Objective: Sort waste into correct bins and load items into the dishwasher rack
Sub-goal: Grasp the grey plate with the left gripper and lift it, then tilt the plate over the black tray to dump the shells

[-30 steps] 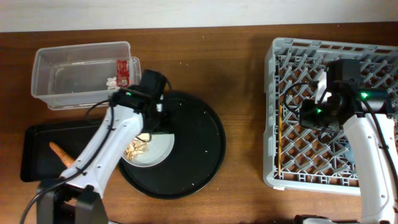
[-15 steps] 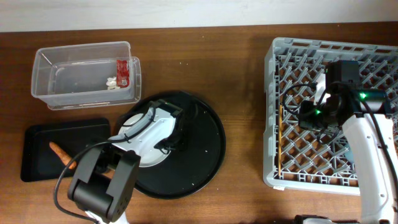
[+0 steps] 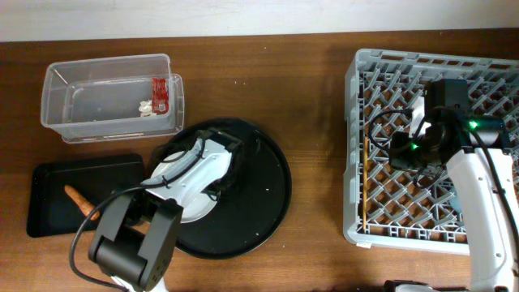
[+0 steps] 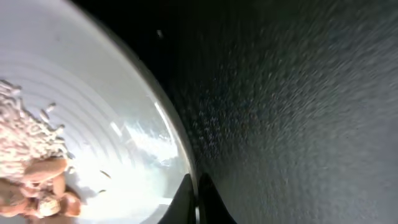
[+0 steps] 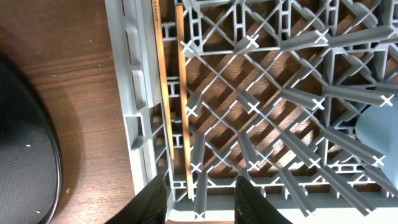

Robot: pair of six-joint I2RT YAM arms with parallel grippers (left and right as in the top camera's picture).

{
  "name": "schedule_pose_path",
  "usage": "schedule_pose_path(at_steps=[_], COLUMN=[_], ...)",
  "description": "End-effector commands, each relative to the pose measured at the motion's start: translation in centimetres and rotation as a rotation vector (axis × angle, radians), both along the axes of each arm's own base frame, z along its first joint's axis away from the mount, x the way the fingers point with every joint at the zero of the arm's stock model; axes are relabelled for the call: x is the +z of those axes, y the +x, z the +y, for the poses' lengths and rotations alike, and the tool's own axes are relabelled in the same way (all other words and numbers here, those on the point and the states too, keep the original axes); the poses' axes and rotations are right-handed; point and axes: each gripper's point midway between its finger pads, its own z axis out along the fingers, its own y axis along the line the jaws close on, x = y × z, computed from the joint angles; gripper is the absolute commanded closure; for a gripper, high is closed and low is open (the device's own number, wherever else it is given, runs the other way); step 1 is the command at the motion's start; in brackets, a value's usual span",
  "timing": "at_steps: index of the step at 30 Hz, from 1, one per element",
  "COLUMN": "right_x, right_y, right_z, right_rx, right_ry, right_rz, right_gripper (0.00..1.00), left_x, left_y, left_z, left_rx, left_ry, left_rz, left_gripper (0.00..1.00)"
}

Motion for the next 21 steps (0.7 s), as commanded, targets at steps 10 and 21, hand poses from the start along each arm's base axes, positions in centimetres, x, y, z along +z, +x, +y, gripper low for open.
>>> schedule_pose_path(at_steps=[10,21], right_x=[-0.1,-0.2], right_y=[-0.2,-0.5], right_z=[-0.1,0.0], right_rx=[-0.002,-0.002], right_ry=[0.006,0.006], right_rz=[0.005,0.018], right_gripper=[0.65,0.65], left_x=[8.4,9.8], left_y=[2.0,4.1], left_z=[2.0,12.0], left_rx=[0.075,0.286], left_ry=[-0.065,-0.153], left_rz=[-0.193,-0.211], left_gripper=[1.00,1.00])
